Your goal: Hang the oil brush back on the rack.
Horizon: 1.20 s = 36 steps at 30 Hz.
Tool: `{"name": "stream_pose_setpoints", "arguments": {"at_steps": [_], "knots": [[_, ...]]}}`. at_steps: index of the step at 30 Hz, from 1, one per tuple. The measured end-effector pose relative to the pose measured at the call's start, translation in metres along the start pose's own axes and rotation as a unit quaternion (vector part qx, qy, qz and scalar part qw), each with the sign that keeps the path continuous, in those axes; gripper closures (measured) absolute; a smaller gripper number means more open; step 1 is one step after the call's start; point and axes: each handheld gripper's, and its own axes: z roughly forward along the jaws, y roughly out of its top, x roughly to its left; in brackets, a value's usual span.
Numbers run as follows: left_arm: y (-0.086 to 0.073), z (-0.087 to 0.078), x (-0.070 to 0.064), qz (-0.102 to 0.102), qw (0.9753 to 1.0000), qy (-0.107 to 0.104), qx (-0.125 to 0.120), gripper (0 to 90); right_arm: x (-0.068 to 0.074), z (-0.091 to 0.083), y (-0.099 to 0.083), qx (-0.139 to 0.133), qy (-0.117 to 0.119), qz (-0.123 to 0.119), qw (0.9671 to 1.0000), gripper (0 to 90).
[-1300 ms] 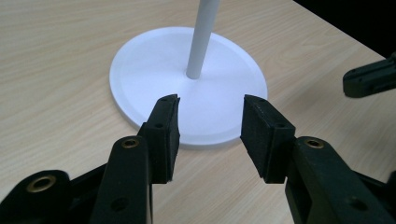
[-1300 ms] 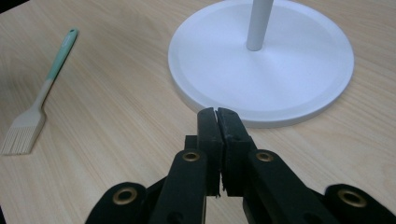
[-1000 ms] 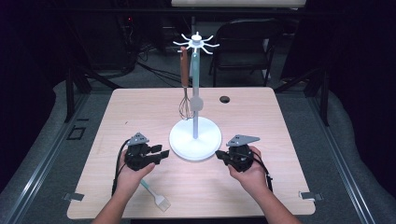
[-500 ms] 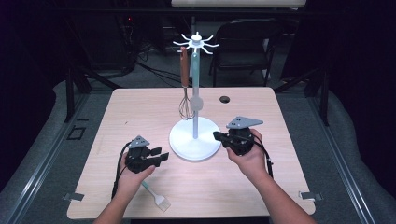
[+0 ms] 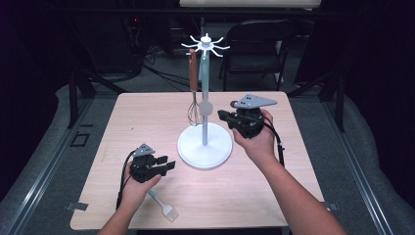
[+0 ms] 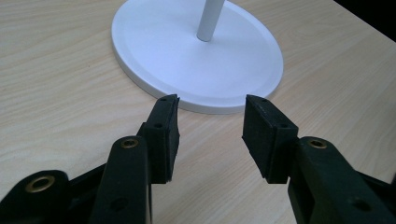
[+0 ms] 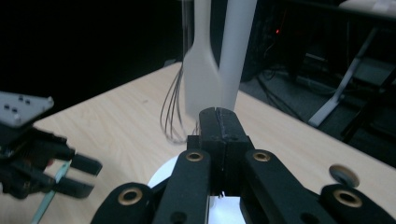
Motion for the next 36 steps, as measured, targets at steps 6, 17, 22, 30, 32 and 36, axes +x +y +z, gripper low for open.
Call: {"name": "stream_pose_setpoints", "arguments": {"at_steps": [6, 17, 22, 30, 32, 36], "knots": [[-0.001, 0.001, 0.0, 0.002, 1.0, 0.0, 0.005, 55.7, -0.005, -0.001, 0.027, -0.03, -0.003, 0.004, 0.9995, 90.0], [-0.001, 0.001, 0.002, -0.001, 1.0, -0.001, 0.003, 55.8, -0.012, -0.008, 0.07, -0.081, -0.019, -0.001, 0.9966, 90.0], [-0.001, 0.001, 0.002, -0.002, 1.0, -0.002, 0.001, 55.8, -0.016, -0.012, 0.086, -0.102, -0.03, 0.003, 0.9944, 90.0], [-0.001, 0.0, 0.004, -0.003, 1.0, -0.001, 0.0, 55.8, -0.018, -0.02, 0.103, -0.128, -0.042, 0.006, 0.9909, 90.0], [-0.001, 0.0, 0.004, -0.004, 1.0, -0.001, -0.001, 55.8, -0.018, -0.022, 0.106, -0.128, -0.046, 0.003, 0.9907, 90.0], [-0.001, 0.0, 0.004, -0.004, 1.0, -0.001, -0.001, 55.7, -0.017, -0.025, 0.111, -0.134, -0.052, 0.002, 0.9896, 90.0]]}}
